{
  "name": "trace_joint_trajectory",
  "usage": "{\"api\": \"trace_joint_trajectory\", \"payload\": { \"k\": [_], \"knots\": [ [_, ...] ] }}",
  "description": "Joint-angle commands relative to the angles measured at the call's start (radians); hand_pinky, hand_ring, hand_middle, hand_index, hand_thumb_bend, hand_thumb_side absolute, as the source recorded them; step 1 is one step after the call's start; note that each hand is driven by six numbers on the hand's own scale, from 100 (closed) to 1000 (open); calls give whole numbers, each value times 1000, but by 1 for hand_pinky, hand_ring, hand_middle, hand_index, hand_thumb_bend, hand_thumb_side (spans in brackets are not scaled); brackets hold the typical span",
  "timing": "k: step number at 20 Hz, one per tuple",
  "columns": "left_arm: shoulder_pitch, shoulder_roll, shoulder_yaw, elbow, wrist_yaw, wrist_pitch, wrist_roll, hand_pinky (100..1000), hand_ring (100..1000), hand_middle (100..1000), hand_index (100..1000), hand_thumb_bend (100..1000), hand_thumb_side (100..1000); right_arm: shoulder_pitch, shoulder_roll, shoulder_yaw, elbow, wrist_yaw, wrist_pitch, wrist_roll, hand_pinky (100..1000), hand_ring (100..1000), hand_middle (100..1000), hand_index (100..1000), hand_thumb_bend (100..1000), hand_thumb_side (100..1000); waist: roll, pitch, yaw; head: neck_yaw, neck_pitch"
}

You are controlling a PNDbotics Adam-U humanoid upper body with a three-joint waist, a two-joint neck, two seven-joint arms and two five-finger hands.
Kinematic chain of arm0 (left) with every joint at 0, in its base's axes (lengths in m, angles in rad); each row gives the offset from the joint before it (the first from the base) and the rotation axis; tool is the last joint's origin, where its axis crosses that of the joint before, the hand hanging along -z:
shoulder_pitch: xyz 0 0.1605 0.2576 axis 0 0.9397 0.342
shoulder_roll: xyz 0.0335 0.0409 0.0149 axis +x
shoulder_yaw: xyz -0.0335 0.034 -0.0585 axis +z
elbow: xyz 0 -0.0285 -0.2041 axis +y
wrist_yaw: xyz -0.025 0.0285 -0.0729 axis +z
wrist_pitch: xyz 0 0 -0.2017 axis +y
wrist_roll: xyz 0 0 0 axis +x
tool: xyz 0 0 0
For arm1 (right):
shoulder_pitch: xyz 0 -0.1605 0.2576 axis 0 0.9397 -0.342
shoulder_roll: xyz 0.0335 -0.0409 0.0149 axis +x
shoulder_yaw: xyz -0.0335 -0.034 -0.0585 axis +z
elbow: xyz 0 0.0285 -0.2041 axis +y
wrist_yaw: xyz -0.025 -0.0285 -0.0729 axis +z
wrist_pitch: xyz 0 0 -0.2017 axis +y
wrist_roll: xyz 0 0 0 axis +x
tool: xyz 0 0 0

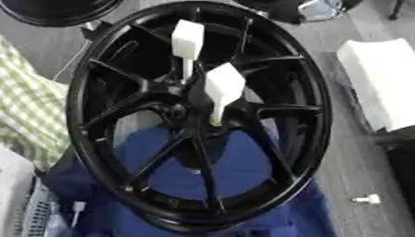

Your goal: Pull the pin out of the wheel hub.

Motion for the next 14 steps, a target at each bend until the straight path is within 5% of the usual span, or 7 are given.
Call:
{"api": "trace_joint_trajectory", "payload": {
  "k": [1,14],
  "knots": [
    [2,17,3,-17,1,2,0,593,637,586,734,431,561,-1,-14,-4,-42,-10,-91,91,869,843,786,825,333,447,4,-28,0,13,-3],
    [8,16,4,-14,5,3,0,591,638,586,733,431,566,52,-32,-10,-200,-6,52,60,867,845,791,843,275,454,2,-9,-3,93,-31]
  ]
}}
